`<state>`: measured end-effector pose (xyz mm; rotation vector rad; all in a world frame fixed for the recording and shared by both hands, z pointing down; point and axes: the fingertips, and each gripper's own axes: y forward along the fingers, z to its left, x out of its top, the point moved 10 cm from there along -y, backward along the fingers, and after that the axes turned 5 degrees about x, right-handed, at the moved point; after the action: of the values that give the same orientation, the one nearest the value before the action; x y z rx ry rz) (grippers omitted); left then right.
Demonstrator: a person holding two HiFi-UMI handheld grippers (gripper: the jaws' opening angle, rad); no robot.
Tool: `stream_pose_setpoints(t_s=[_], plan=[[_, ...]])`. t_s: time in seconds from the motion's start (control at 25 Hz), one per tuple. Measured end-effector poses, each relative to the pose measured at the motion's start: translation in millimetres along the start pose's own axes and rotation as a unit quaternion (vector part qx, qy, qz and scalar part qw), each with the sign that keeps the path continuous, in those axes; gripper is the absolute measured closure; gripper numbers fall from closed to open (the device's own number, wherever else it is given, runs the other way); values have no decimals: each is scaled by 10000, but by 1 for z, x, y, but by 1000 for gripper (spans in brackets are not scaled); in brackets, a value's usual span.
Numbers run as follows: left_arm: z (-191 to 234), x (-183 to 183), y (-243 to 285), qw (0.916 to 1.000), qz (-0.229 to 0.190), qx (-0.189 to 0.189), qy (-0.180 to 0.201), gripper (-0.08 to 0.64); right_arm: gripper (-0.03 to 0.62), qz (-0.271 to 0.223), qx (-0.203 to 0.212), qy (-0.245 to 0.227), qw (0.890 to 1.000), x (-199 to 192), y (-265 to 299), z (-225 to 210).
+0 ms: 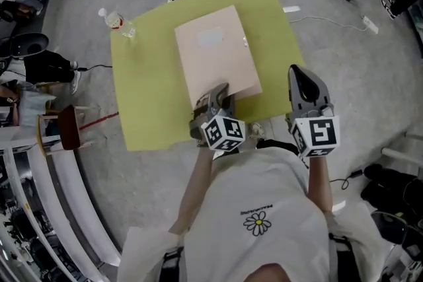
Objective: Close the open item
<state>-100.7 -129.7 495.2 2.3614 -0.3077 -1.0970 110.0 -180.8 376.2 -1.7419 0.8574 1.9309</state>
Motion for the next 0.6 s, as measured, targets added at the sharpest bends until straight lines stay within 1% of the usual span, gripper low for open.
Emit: stream_pose_setpoints(t_s=[0.12, 0.28, 0.4, 0.6], plan=[[-1, 3, 8, 9980, 279, -546, 172, 520, 578, 104, -94, 100, 9999, -5, -5, -4], [1, 8, 21, 9900, 628, -1138, 541, 512, 578, 155, -159, 144, 9996, -8, -5, -10], [0, 10, 29, 9801, 938, -1536, 835, 499, 578, 176, -184, 183, 9995, -9, -4, -11], [4, 16, 39, 9578, 1414, -2226, 1140, 488, 578, 218, -185, 234, 9993, -12, -2, -11]])
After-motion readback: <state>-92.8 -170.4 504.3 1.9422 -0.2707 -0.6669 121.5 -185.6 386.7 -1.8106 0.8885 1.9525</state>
